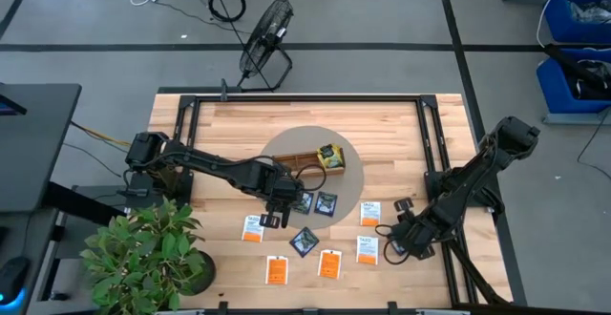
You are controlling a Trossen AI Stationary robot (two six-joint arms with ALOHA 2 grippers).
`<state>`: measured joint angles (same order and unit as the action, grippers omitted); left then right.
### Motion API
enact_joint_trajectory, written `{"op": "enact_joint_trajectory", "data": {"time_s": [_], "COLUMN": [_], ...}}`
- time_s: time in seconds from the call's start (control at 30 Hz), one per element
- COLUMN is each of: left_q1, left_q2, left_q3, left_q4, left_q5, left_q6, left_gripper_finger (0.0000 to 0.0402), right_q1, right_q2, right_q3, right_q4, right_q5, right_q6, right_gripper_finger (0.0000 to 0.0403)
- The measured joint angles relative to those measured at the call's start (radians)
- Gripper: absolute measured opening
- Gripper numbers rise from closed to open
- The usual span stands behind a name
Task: Pick & Place Tea
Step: Put the violet tea bag into the middle section of the wooden organizer
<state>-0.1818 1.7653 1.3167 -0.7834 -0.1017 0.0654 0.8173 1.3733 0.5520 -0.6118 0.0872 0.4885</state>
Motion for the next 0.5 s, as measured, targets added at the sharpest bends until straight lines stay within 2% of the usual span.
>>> {"op": "enact_joint_trajectory", "data": {"time_s": [0.5], "left_q1": [0.000], "left_q2": [0.000], "left_q3": [0.000], "left_q4": [0.001], "left_q5": [0.000], "left_q6": [-0.001], "left_gripper_finger": [0.0078], "right_q1": [-0.001], "right_q2": [0.005], "right_q3": [-0.003], "right_q4": [0.033], "right_q5": [0.004], "right_q6": [0.001], "right_gripper_finger": [0.0013]}}
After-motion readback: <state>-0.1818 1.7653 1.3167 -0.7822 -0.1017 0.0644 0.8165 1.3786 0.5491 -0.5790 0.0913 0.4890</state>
